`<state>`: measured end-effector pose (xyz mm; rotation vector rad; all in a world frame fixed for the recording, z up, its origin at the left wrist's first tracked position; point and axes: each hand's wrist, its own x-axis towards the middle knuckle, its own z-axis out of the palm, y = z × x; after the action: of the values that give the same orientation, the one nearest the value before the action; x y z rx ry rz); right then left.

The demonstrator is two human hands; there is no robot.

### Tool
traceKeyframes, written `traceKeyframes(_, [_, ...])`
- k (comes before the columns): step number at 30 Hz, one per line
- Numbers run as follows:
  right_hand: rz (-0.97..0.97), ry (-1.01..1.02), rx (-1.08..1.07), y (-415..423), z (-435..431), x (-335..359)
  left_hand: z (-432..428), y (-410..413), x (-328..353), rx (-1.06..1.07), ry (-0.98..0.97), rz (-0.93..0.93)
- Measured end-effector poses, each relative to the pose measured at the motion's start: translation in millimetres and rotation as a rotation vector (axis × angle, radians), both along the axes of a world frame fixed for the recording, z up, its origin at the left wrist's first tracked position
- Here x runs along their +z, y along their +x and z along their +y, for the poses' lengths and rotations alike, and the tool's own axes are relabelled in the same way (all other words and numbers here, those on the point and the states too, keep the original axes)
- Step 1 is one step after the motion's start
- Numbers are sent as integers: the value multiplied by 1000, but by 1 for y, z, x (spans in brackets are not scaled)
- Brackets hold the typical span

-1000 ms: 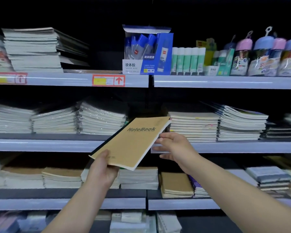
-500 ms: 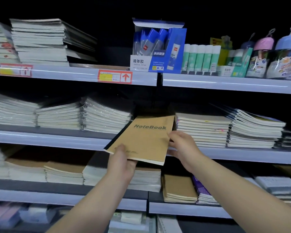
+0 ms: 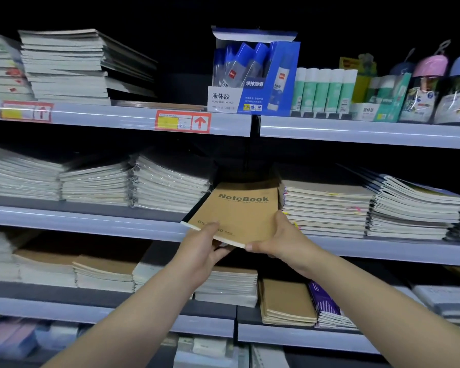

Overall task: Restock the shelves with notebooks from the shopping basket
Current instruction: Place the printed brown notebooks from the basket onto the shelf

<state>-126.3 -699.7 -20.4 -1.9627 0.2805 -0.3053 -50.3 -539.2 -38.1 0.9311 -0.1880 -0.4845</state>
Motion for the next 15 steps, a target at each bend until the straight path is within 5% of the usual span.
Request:
traceKeyframes(5, [-11, 62, -1, 5, -16, 3, 16, 4, -3, -46, 76, -122])
traceKeyframes(15, [-195, 319, -463, 34, -14, -4, 0, 20, 14, -81, 217, -30])
